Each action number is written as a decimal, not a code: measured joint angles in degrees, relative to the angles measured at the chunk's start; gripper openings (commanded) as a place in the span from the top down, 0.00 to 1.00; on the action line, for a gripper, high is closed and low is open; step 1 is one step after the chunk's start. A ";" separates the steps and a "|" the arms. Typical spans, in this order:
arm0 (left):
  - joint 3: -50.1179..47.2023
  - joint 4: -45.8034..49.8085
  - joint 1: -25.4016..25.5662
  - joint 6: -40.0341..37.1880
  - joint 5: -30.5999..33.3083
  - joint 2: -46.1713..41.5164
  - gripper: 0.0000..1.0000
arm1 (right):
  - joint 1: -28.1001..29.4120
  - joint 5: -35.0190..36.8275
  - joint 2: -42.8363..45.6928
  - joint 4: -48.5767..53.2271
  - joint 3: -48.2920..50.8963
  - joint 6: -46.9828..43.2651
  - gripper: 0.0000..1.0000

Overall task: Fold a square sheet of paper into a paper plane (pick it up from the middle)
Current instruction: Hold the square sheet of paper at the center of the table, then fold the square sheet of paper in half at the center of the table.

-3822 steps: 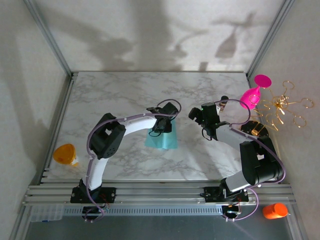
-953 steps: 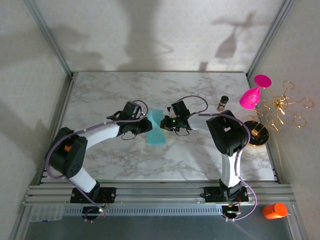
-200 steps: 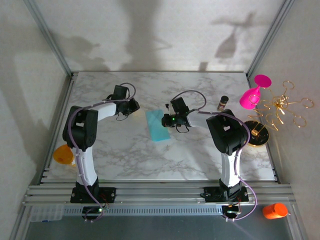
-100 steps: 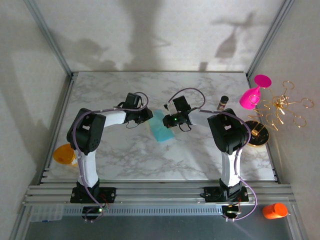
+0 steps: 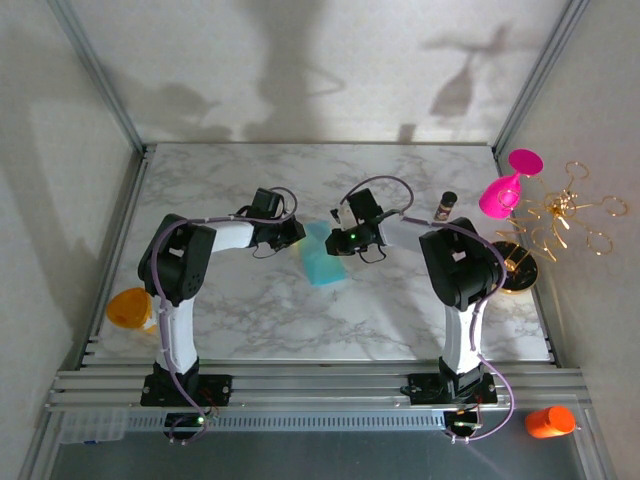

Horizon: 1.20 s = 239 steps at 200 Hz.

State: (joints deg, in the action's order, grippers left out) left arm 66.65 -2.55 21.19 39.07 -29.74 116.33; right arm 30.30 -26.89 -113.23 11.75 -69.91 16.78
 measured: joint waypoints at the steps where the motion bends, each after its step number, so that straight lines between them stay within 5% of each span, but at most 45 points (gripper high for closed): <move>1: 0.00 0.00 0.00 0.00 0.00 0.00 0.87 | 0.00 0.00 0.07 -0.02 0.02 0.13 0.93; 96: -0.02 0.04 0.15 0.20 0.59 0.00 0.89 | 6.08 -1.22 -0.07 -6.80 0.81 21.35 1.00; 239: -0.02 0.17 0.15 1.09 1.49 0.04 0.90 | 8.90 0.09 -2.82 -7.04 1.84 21.20 1.00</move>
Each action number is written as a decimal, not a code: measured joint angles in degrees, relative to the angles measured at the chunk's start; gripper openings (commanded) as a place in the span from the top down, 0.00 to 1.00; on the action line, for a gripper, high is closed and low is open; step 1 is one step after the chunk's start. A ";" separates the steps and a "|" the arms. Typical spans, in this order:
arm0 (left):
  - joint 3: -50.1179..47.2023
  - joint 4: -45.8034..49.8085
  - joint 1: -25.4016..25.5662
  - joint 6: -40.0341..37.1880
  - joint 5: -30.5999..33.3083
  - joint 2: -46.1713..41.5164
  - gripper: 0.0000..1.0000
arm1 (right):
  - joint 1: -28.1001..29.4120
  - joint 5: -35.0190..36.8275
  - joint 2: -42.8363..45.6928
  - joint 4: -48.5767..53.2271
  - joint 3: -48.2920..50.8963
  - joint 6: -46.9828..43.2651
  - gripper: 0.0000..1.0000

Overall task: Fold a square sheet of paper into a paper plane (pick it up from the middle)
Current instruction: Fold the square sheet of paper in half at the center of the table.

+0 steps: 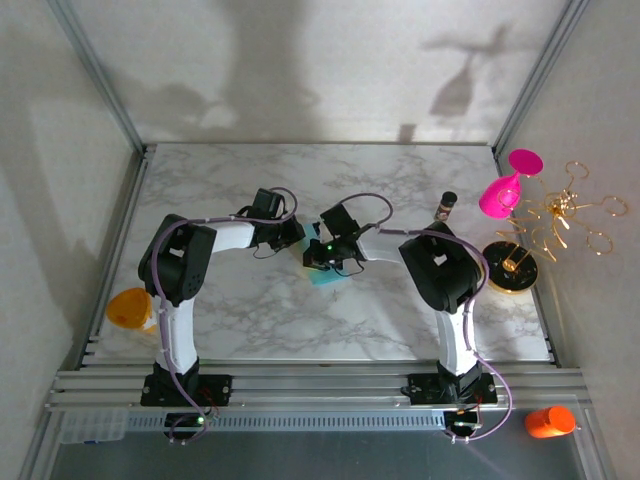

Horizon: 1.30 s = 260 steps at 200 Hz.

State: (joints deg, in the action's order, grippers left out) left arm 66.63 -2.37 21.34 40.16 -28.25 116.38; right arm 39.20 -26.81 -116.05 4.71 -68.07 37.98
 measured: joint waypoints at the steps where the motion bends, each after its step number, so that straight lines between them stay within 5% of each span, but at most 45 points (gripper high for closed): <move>1: 0.00 0.00 0.00 0.00 0.00 0.00 0.90 | 0.00 0.00 0.09 -0.02 0.11 -0.02 1.00; 159: 1.44 1.31 -0.04 -0.09 -0.04 0.68 0.89 | 1.84 -0.42 9.05 4.31 8.07 -5.81 1.00; 260: 1.46 1.27 -0.04 -0.09 -0.04 0.72 0.90 | 1.77 0.83 0.90 0.55 0.79 -4.76 1.00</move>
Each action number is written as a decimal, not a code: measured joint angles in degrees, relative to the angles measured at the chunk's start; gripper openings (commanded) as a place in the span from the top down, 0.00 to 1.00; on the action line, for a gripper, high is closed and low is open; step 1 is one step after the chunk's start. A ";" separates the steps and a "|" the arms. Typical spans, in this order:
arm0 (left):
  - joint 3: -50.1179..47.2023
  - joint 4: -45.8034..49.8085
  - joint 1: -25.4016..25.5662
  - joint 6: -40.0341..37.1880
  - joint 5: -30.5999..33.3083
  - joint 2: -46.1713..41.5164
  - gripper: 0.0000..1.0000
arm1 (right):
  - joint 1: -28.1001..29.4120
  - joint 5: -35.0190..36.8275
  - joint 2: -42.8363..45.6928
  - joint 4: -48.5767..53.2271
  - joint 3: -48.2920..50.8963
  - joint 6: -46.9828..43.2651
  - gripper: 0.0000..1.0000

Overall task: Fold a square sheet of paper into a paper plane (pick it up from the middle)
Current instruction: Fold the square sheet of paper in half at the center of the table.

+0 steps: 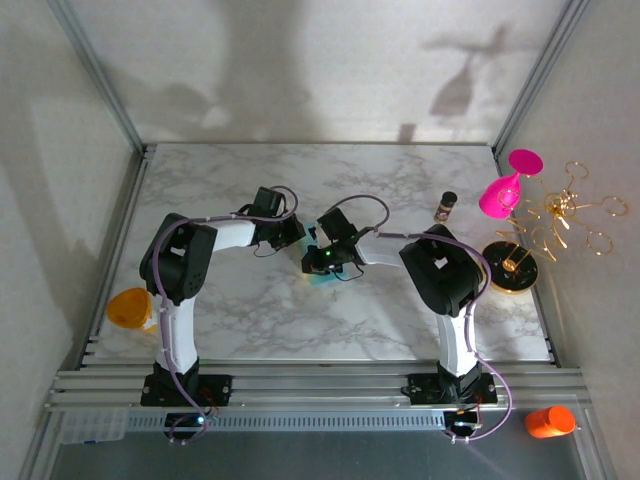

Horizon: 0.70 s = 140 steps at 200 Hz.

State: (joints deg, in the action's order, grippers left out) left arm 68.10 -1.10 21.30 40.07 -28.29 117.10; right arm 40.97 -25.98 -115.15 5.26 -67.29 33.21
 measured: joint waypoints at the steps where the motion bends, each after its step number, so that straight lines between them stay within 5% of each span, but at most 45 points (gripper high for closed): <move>1: 0.00 0.00 0.00 0.00 0.00 0.00 0.90 | 0.00 0.00 0.02 0.00 0.04 0.00 1.00; 93: 2.29 0.96 0.04 -1.38 0.04 1.11 0.84 | 0.96 -2.19 9.57 2.75 11.41 -0.46 1.00; 140: 4.15 3.91 1.46 -2.05 1.14 0.28 0.62 | -2.10 3.39 15.54 0.63 11.28 1.75 0.68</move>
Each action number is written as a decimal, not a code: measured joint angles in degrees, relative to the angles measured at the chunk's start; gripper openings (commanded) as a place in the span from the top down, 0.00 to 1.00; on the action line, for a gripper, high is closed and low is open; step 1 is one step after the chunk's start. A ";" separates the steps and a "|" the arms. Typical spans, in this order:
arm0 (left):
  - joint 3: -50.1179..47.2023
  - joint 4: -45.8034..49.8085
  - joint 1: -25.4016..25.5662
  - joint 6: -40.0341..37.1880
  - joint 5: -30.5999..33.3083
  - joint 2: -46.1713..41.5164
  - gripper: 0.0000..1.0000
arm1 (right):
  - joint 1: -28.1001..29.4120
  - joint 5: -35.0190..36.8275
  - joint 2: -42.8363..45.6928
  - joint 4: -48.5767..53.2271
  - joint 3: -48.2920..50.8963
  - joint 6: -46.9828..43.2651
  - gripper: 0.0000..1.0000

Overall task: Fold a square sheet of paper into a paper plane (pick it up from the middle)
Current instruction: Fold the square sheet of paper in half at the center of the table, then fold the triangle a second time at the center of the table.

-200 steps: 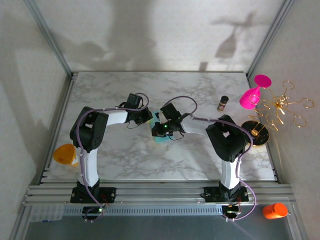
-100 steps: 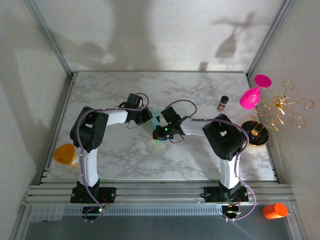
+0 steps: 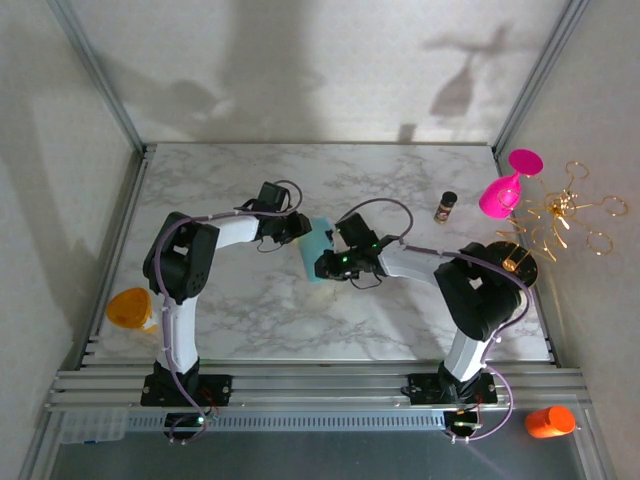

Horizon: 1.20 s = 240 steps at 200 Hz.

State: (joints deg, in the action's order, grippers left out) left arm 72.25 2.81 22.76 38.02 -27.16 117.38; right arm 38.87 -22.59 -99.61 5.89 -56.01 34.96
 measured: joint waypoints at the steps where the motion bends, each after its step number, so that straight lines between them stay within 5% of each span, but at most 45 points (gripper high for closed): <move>1: 0.00 0.11 0.02 -0.04 0.00 -0.07 0.61 | -0.24 0.15 0.15 -0.11 0.00 0.28 0.67; 56: -6.82 -0.48 4.79 6.40 4.31 -11.28 0.53 | -9.62 4.20 2.64 -1.68 2.19 1.95 0.51; 149: -9.07 -2.75 8.66 13.22 7.54 -5.95 0.69 | -10.78 5.01 2.23 -0.09 2.47 2.21 0.49; 240: -8.50 -1.20 7.85 -4.66 4.87 -5.55 0.75 | -10.88 0.55 2.29 -0.63 7.48 5.49 0.51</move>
State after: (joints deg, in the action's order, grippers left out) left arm 63.75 1.61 30.61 33.36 -22.28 111.83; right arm 27.99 -22.04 -97.32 5.26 -48.53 40.45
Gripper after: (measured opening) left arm 0.241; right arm 0.495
